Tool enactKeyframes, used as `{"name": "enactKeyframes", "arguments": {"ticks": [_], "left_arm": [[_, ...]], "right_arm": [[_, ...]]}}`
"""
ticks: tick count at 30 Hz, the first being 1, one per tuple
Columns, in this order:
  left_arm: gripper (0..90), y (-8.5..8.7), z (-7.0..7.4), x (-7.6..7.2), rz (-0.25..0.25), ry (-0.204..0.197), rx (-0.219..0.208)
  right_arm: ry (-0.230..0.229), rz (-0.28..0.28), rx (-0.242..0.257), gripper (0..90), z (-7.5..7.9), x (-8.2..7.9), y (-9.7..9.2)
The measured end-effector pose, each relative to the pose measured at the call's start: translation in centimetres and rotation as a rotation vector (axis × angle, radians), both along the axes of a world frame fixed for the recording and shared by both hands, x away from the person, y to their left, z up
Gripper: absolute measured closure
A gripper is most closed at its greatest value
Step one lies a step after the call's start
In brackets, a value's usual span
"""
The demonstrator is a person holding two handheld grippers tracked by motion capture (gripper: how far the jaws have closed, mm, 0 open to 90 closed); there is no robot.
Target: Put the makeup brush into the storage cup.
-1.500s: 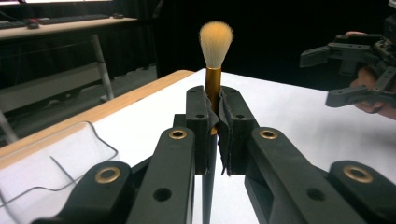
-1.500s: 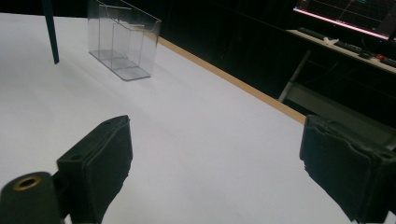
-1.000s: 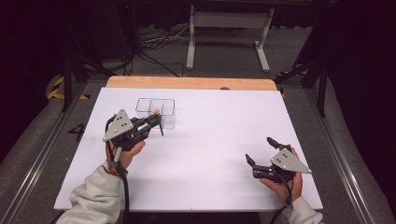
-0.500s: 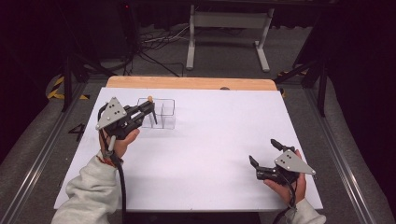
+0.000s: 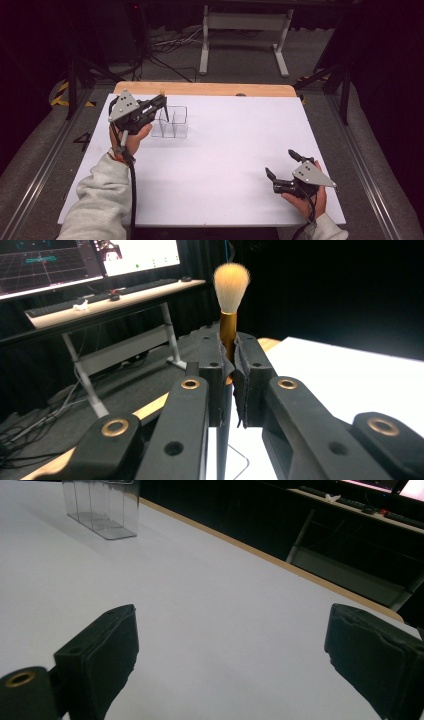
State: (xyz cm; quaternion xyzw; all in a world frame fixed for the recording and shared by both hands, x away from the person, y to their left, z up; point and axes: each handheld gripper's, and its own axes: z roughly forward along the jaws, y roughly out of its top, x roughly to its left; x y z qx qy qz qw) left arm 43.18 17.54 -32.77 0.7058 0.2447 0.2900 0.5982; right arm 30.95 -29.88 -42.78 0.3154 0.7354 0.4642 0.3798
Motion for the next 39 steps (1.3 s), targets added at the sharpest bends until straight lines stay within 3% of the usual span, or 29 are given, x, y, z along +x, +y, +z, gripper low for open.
{"name": "enactKeyframes", "arguments": {"ticks": [7, 27, 39], "left_arm": [[83.5, 0.3, -0.3, 1.6, 0.026, 0.024, -0.036], [83.4, 0.2, -1.0, 4.2, 0.083, 0.034, -0.024], [83.3, -0.3, -2.3, 5.3, 0.105, 0.066, -0.011]], "right_arm": [[0.005, 0.006, 0.002, 8.0, -0.2, 0.1, 0.1], [0.011, 0.016, 0.01, 7.8, -0.3, 0.2, 0.1], [0.016, 0.019, 0.007, 7.8, -0.4, 0.3, 0.1]]}}
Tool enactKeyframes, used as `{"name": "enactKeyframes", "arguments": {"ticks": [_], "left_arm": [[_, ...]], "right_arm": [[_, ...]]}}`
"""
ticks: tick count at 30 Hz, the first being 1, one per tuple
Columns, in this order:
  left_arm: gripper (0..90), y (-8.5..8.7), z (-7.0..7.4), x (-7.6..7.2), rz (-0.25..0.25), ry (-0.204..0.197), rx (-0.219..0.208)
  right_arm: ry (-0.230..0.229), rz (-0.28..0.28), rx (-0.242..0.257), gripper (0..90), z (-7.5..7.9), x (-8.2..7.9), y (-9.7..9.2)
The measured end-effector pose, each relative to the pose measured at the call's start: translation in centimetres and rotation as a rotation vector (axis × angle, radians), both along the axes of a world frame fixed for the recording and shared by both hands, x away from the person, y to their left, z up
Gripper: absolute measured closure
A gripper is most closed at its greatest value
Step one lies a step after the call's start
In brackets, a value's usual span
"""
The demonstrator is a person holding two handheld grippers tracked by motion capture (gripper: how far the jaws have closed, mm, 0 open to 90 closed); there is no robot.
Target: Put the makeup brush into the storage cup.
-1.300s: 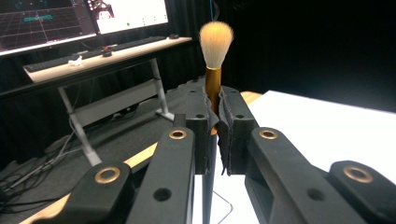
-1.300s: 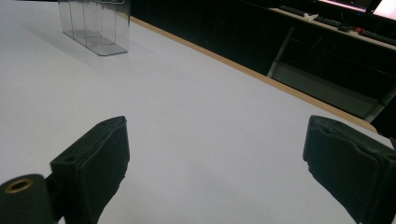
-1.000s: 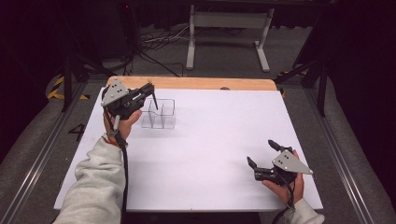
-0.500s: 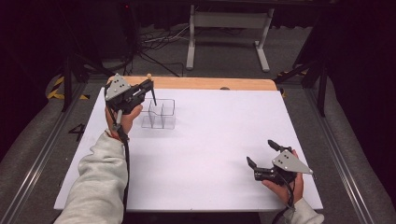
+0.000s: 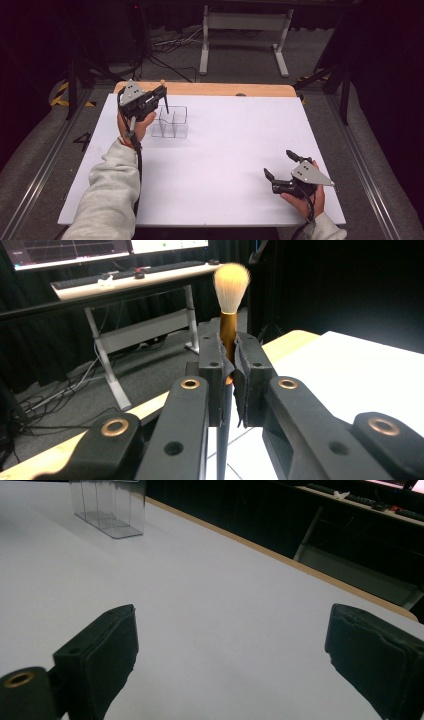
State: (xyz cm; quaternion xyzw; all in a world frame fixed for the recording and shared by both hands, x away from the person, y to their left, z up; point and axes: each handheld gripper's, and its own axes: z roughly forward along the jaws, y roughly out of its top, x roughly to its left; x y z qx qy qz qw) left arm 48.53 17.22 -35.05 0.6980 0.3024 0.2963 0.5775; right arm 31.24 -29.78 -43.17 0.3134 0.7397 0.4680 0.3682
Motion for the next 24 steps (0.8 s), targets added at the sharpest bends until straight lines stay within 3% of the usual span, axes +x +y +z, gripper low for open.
{"name": "enactKeyframes", "arguments": {"ticks": [11, 24], "left_arm": [[83.3, 0.0, -1.2, 0.6, 0.016, 0.034, 0.018], [83.3, -0.1, -3.0, 0.6, -0.002, 0.07, 0.034]], "right_arm": [[0.002, 0.007, -0.006, 7.8, -0.1, 0.0, 0.2], [0.009, 0.008, -0.018, 7.8, -0.1, 0.0, 0.3]]}}
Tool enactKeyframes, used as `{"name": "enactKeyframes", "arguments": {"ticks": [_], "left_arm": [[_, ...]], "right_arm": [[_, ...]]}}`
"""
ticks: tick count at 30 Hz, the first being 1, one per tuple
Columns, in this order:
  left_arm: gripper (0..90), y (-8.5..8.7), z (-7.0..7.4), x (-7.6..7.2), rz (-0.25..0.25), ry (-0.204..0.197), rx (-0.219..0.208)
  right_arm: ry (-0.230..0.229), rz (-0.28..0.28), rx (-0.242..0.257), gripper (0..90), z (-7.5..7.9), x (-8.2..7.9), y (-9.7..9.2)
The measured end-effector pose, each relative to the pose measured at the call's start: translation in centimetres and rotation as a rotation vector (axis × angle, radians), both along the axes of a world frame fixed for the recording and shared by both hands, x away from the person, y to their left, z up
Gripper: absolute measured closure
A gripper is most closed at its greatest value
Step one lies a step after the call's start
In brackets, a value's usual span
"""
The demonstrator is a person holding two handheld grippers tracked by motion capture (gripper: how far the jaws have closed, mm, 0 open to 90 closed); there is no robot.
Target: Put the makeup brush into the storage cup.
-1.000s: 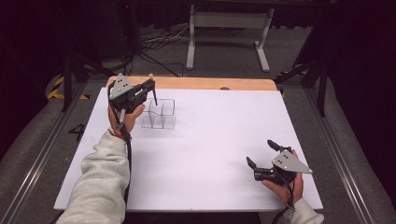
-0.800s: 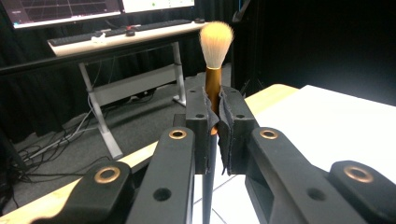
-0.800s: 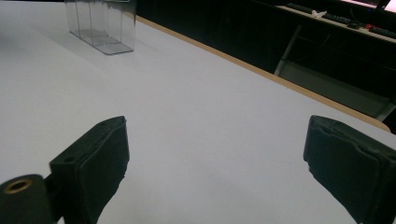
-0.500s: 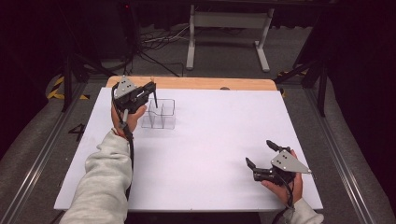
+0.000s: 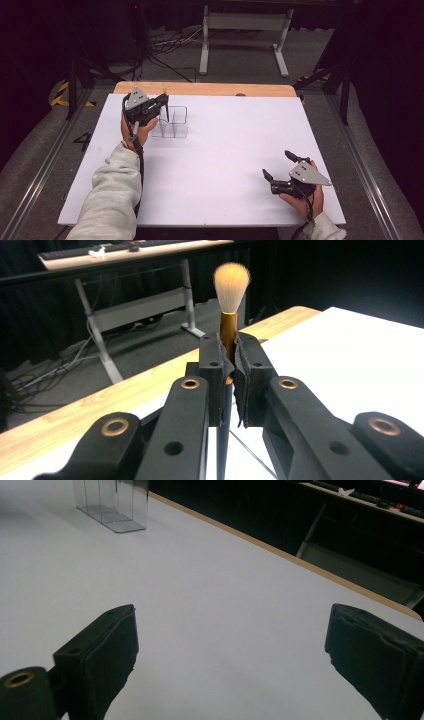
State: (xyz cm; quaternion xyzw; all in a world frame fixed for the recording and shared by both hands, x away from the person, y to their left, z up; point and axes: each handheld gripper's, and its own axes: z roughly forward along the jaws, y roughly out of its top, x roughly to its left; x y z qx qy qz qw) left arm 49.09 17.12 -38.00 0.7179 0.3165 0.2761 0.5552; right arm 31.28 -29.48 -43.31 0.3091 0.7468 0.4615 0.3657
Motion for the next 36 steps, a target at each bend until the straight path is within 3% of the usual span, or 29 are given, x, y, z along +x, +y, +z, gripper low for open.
{"name": "enactKeyframes", "arguments": {"ticks": [15, 17, 19, 22, 23, 24, 25, 29, 36], "left_arm": [[81.8, -0.2, -0.3, -0.1, -0.014, 0.013, 0.002], [68.9, 0.0, -0.3, -0.1, -0.009, 0.013, 0.007], [68.0, 0.2, -0.4, -0.5, -0.014, 0.006, 0.025], [51.3, 0.8, -0.5, -1.2, -0.004, -0.007, 0.043], [49.4, 1.1, -0.5, -1.4, 0.004, -0.017, 0.056], [41.0, 1.5, -0.4, -1.9, 0.034, -0.024, 0.062], [34.3, 1.8, -0.4, -2.0, 0.033, -0.024, 0.052], [25.6, 2.8, 0.0, -2.8, 0.049, -0.048, 0.054], [12.7, 3.0, 0.6, -4.2, 0.029, -0.067, 0.097]], "right_arm": [[0.001, 0.001, -0.001, 7.8, 0.0, 0.0, 0.0], [0.004, 0.0, -0.007, 7.8, 0.0, 0.0, 0.0], [0.002, 0.003, -0.005, 7.8, 0.0, 0.0, 0.0], [-0.001, -0.004, 0.0, 7.9, 0.0, -0.1, -0.1], [0.0, -0.004, 0.0, 7.9, 0.0, -0.1, -0.1], [0.002, -0.005, 0.0, 8.0, 0.0, 0.0, -0.1], [0.005, -0.003, 0.002, 8.0, 0.0, 0.0, -0.1], [0.002, 0.001, -0.003, 8.0, 0.0, -0.1, 0.1], [-0.005, 0.0, -0.006, 8.1, 0.1, -0.1, 0.1]]}}
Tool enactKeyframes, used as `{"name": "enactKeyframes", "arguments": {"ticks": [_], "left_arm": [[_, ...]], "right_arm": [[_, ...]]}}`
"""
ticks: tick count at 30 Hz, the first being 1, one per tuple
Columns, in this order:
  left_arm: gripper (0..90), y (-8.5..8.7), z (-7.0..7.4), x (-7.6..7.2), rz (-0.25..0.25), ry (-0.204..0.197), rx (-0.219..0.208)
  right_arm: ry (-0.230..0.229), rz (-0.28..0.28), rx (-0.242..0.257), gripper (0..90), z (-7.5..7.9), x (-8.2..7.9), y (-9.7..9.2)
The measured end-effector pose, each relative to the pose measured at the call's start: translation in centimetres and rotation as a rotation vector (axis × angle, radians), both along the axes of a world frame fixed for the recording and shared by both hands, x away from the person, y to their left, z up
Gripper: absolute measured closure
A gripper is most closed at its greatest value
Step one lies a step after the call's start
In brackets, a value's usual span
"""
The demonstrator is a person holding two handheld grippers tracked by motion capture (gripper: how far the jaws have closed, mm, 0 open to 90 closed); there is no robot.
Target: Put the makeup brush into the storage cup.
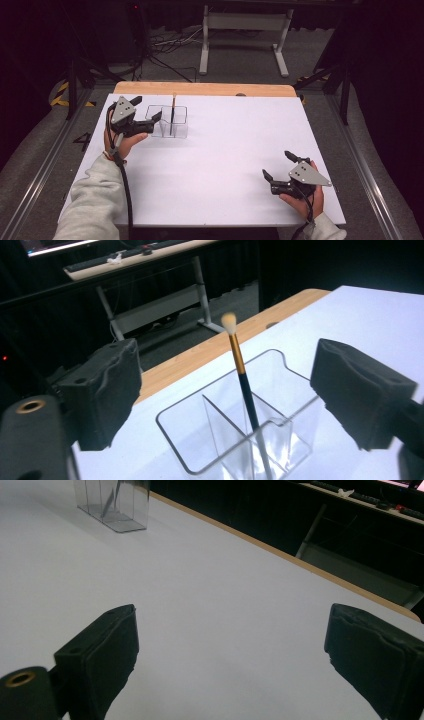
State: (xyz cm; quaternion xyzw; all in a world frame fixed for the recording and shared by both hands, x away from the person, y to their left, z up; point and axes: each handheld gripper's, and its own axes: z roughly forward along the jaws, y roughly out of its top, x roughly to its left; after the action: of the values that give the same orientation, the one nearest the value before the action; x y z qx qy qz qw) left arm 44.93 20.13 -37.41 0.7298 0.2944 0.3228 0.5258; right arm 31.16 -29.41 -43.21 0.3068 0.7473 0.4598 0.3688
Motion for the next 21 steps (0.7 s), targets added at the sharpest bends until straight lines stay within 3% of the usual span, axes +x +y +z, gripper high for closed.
{"name": "enactKeyframes", "arguments": {"ticks": [3, 8, 11, 15, 21], "left_arm": [[9.0, 0.0, 0.2, -0.8, -0.01, -0.017, 0.002], [5.3, 0.1, 0.5, -2.0, -0.035, -0.05, -0.034], [2.8, 0.1, 0.4, -2.5, -0.064, -0.059, -0.021], [1.2, 0.0, 0.2, -3.3, -0.107, -0.056, -0.017], [1.3, 0.1, -0.5, -4.3, -0.122, -0.057, -0.018]], "right_arm": [[0.0, 0.0, 0.003, 8.1, 0.0, 0.0, 0.0], [-0.001, -0.002, 0.003, 8.0, 0.1, 0.0, -0.1], [0.0, -0.003, 0.001, 8.0, 0.1, 0.0, -0.1], [-0.002, -0.004, 0.003, 8.1, 0.1, 0.0, -0.1], [-0.003, -0.003, 0.004, 8.0, 0.1, -0.1, -0.2]]}}
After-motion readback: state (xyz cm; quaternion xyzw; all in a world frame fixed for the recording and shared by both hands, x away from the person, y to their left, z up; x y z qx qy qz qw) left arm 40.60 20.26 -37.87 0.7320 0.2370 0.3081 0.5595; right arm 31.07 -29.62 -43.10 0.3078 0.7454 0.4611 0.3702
